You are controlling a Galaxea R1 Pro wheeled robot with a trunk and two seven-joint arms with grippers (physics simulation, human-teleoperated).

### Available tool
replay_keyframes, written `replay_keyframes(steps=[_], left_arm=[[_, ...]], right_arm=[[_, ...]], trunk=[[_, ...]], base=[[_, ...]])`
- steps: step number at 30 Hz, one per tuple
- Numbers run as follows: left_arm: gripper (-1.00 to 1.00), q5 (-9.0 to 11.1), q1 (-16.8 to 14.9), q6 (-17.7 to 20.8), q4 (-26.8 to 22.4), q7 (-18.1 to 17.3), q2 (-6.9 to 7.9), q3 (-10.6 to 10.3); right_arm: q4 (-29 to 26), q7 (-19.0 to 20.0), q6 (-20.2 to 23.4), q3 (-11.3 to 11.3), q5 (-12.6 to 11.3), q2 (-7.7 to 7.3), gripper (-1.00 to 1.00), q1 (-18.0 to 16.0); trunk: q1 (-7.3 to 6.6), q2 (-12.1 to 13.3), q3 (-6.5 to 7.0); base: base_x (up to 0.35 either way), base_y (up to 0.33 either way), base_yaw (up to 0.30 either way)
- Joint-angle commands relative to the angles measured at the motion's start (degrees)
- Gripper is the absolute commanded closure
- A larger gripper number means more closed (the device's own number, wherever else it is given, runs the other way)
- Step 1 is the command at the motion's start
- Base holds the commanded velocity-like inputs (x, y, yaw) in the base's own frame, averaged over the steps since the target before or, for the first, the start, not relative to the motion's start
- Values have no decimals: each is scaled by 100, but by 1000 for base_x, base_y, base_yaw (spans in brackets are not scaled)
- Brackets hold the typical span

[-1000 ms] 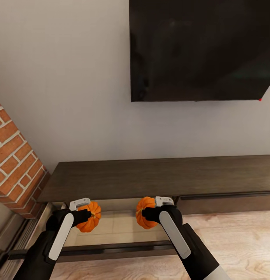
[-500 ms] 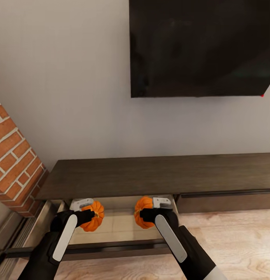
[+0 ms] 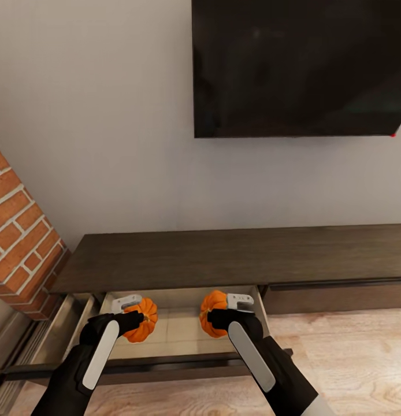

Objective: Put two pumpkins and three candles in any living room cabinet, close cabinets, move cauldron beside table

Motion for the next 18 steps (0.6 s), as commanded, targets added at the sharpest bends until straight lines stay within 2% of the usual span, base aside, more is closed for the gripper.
replay_keyframes(steps=[1, 11, 18], left_arm=[[100, 52, -4, 8, -6, 54, 0, -7], [100, 49, -4, -308, 194, 54, 0, -114], [100, 45, -4, -367, 215, 54, 0, -123]], right_arm=[[15, -57, -27, 10, -61, 0, 100, -6], [122, -44, -100, 13, -58, 3, 100, -6], [122, 1, -101, 13, -58, 3, 100, -6]], trunk=[[22, -44, -23], [241, -445, -202], [395, -726, -328]], base=[[0, 0, 0], [0, 0, 0], [0, 0, 0]])
